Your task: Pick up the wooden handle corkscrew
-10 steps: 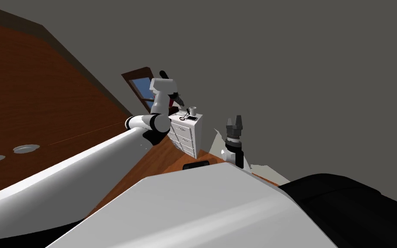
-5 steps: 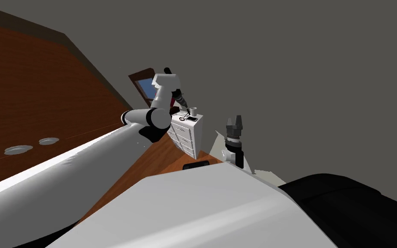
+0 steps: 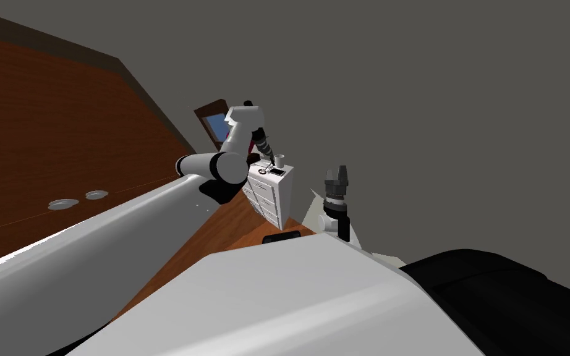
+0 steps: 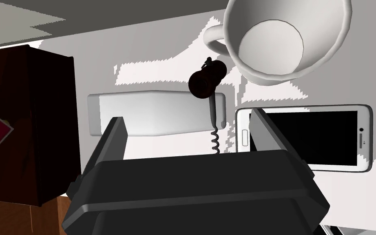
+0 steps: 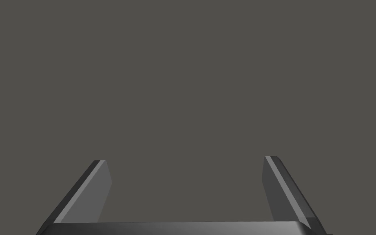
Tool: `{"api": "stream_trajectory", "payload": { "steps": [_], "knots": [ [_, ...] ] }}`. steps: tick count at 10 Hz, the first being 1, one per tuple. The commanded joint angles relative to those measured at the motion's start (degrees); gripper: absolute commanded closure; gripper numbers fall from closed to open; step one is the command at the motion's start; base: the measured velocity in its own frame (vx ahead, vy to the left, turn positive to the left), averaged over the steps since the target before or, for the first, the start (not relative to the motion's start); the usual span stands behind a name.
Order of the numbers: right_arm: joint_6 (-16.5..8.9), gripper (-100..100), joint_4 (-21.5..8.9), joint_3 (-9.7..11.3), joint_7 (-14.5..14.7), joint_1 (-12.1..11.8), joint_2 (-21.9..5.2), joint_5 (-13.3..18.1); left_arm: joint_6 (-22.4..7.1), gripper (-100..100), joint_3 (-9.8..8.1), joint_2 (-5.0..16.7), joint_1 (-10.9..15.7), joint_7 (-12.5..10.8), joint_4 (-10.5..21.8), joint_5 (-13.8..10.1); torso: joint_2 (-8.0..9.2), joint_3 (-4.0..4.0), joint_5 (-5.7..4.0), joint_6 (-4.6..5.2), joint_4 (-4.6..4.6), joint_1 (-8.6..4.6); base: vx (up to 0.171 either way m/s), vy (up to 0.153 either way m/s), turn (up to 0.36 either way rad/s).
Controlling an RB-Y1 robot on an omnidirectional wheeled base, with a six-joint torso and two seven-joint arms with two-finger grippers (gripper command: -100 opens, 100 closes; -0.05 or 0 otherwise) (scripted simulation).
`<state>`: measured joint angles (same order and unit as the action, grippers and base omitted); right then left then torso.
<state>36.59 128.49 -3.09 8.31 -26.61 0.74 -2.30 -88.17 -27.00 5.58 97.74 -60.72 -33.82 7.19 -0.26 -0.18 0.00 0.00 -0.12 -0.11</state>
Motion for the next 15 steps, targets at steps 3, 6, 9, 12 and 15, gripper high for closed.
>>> {"api": "stream_trajectory", "payload": {
  "steps": [3,6,9,12,15],
  "knots": [
    [0.0,0,0.0,0.0,0.0,0.0,0.0,0.0,-2.3,-100,-0.81,0.0,2.8,-2.0,5.3,-0.6,0.08,0.04,0.02,0.03,0.01,0.1,0.033,-0.014,0.059],
    [0.0,0,0.0,0.0,0.0,0.0,0.0,0.0,-5.1,-100,-1.46,-1.1,4.0,-3.8,9.3,-1.0,-0.01,0.0,0.02,0.0,0.0,0.07,0.058,-0.024,0.135],
    [0.0,0,0.0,0.0,0.0,0.0,0.0,0.0,-6.1,-100,-1.69,-1.6,4.3,-4.5,10.6,-1.2,0.05,0.01,0.03,0.02,0.0,0.14,0.029,-0.013,0.025],
    [0.0,0,0.0,0.0,0.0,0.0,0.0,0.0,-7.2,-100,-1.86,-2.3,4.4,-5.0,11.4,-1.3,0.19,0.11,0.01,0.02,0.04,0.08,-0.001,-0.021,0.056],
    [0.0,0,0.0,0.0,0.0,0.0,0.0,0.0,-5.2,-100,-1.43,-2.3,2.4,-4.3,11.7,-1.4,0.19,0.1,0.03,0.02,0.03,0.13,-0.001,-0.019,0.01]
  ]
}}
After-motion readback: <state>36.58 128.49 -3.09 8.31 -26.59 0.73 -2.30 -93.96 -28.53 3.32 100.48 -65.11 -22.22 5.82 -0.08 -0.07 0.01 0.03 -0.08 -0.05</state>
